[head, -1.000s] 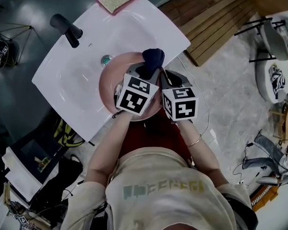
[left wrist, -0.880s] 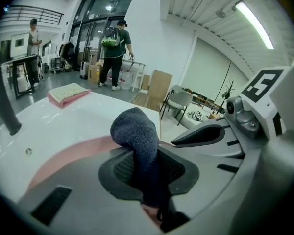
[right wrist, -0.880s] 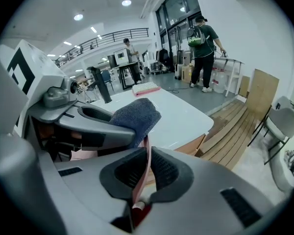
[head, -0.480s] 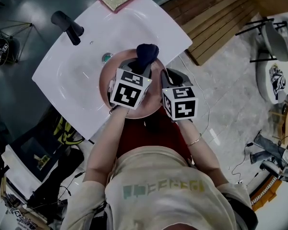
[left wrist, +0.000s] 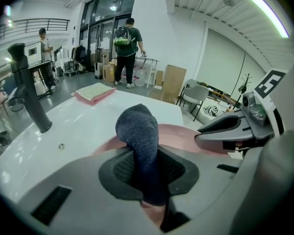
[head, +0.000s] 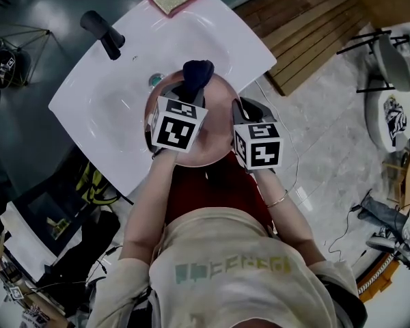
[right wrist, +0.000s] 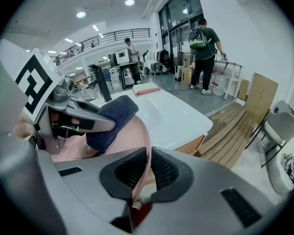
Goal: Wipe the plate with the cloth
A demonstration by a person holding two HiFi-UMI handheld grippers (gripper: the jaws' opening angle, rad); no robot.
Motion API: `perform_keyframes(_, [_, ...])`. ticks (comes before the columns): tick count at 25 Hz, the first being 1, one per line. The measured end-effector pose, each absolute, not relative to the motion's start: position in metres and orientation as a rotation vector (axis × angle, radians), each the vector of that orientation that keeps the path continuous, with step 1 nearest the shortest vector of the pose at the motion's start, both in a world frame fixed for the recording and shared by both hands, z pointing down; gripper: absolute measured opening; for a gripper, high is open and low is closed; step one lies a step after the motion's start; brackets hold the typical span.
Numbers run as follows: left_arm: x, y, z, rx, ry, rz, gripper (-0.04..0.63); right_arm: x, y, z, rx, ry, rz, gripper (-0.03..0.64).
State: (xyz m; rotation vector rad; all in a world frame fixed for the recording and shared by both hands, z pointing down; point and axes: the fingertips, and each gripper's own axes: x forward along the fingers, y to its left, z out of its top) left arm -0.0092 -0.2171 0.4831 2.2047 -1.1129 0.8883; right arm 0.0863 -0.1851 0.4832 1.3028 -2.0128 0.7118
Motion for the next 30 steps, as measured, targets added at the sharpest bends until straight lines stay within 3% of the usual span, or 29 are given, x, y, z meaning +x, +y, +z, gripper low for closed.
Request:
perform_keyframes(24, [-0.075, -0.192, 0.461, 2.109, -1.318, 0.909, 0.080, 0.086, -0.174, 0.483, 1.339, -1.995, 0.705, 0.057])
perform_keyframes(30, [-0.052, -0.180, 0.447, 2.172, -1.238, 0.867, 0.080, 0.084, -0.174, 0.483, 1.357, -1.995, 0.715, 0.057])
